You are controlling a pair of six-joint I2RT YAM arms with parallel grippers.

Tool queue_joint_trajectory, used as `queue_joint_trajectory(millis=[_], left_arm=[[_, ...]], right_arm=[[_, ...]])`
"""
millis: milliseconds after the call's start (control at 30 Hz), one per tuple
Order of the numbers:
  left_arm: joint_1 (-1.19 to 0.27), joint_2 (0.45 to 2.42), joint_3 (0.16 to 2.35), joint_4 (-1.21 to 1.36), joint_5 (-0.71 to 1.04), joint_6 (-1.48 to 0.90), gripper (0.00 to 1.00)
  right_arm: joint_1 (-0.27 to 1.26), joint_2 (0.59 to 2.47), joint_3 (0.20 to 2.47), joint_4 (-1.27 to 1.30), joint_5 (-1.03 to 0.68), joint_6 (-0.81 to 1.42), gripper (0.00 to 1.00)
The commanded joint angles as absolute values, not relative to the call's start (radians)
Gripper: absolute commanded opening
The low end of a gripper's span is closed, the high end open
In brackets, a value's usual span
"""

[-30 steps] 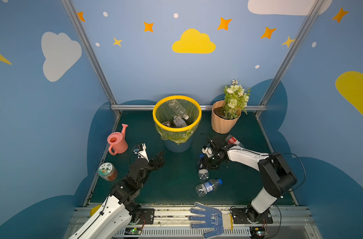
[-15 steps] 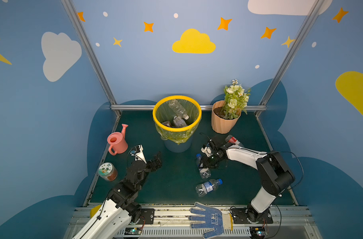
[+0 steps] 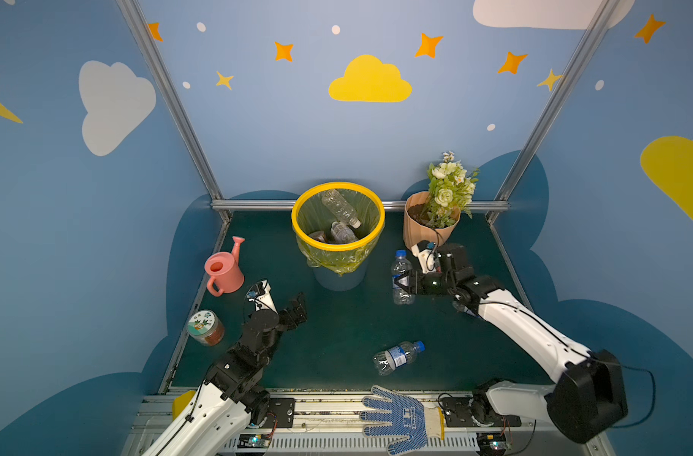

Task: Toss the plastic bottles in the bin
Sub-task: 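Lift the blue-capped bottle with the right gripper toward the bin, then move the blue-capped bottle over the bin and open the right gripper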

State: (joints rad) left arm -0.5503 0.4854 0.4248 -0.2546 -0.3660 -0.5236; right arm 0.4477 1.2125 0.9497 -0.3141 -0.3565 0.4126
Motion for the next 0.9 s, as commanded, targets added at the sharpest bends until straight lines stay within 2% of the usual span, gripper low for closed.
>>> queue_joint_trajectory(millis=[0, 167, 333, 533, 667, 767, 833, 867], left_arm=[[-0.545, 0.498, 0.414, -0.29, -0.402, -0.545, 1.0], [-0.543, 0.519, 0.404, -0.292, -0.399, -0.568, 1.0], [-0.543, 0.525, 0.4, -0.283, -0.393, -0.581, 1.0], [-0.544, 0.514, 0.402, -0.289, -0.388, -0.587, 1.0], [-0.541, 0.502, 0.397, -0.294, -0.387, -0.595, 1.0], [-0.542, 0.495, 0.4, -0.302, -0.393, -0.594, 1.0], [-0.541, 0.491, 0.404, -0.31, -0.396, -0.589, 1.0], [-0.541, 0.488, 0.409, -0.317, -0.394, -0.585, 1.0]], right_arm=[[0.427, 1.058, 0.966, -0.206, -0.237, 0.415, 0.44], [0.414, 0.909, 1.064, -0.119, -0.128, 0.358, 0.47], [0.414, 0.928, 1.2, -0.033, -0.153, 0.344, 0.49], [0.433, 1.141, 1.328, 0.139, -0.31, 0.489, 0.49], [0.503, 1.401, 1.486, 0.123, -0.424, 0.533, 0.51], [0.55, 1.58, 1.62, 0.024, -0.487, 0.504, 0.6], [0.557, 1.645, 1.688, -0.054, -0.48, 0.452, 0.73], [0.556, 1.658, 1.723, -0.103, -0.472, 0.43, 0.83]])
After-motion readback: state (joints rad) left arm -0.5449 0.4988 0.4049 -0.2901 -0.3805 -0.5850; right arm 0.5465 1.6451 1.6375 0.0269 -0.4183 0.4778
